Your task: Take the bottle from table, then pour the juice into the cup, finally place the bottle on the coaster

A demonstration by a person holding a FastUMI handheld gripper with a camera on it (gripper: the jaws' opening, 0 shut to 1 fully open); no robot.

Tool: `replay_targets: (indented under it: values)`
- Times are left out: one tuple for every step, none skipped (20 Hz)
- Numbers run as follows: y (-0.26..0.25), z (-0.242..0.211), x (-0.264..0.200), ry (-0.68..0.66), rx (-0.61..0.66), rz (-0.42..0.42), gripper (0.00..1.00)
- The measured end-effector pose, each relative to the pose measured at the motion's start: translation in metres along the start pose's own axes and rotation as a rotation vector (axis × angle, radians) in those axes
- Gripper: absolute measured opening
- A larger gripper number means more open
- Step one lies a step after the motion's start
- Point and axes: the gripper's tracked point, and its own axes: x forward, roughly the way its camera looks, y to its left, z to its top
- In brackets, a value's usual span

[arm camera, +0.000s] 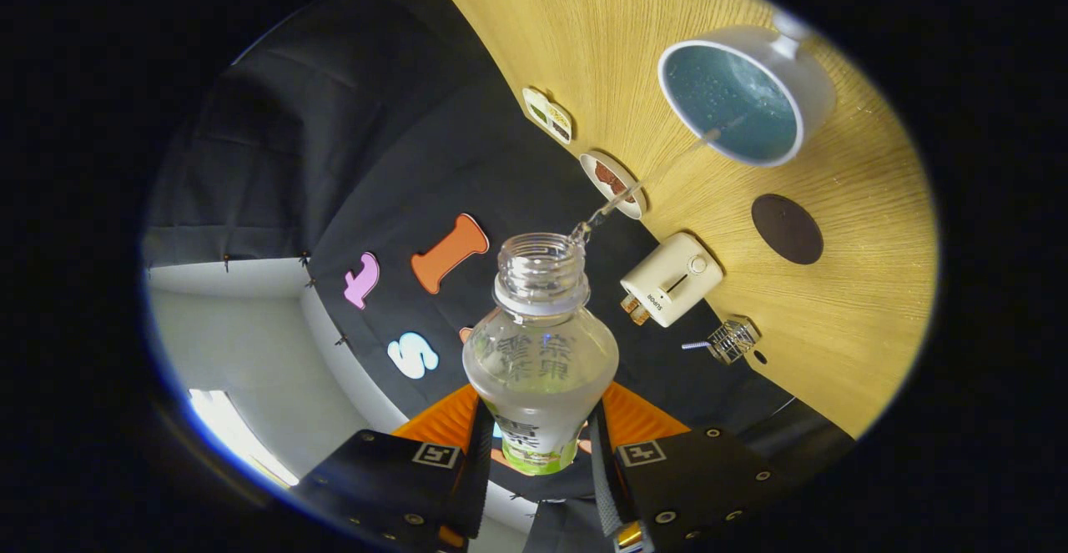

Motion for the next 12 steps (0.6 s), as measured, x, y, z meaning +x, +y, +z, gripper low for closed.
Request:
replay_targets:
  values:
    - [0.002, 0.001, -0.001, -0.002, 0.0, 0.0, 0.54]
    - [0.002, 0.002, -0.002, -0.004, -0.002, -0.001, 0.54]
    - [0.001, 0.002, 0.0, -0.005, -0.009, -0.004, 0.54]
    - [0.0, 0.002, 0.0, -0.006, -0.011, -0.005, 0.54]
    - [0.0, 0.002, -0.001, -0.007, -0.011, -0.006, 0.54]
    - [0.0, 0.003, 0.0, -0.01, -0.011, -0.006, 0.54]
    - [0.0, 0.004, -0.002, -0.009, -0.015, -0.011, 0.54]
    - [-0.001, 0.004, -0.001, -0.009, -0.021, -0.014, 0.54]
    - [-0.004, 0.004, -0.001, -0.007, -0.032, -0.021, 0.54]
    - [-0.008, 0.004, -0.001, -0.004, -0.049, -0.034, 0.54]
    - [-0.008, 0.007, -0.001, -0.009, -0.068, -0.038, 0.54]
    - [-0.01, 0.008, -0.001, -0.011, -0.087, -0.045, 0.54]
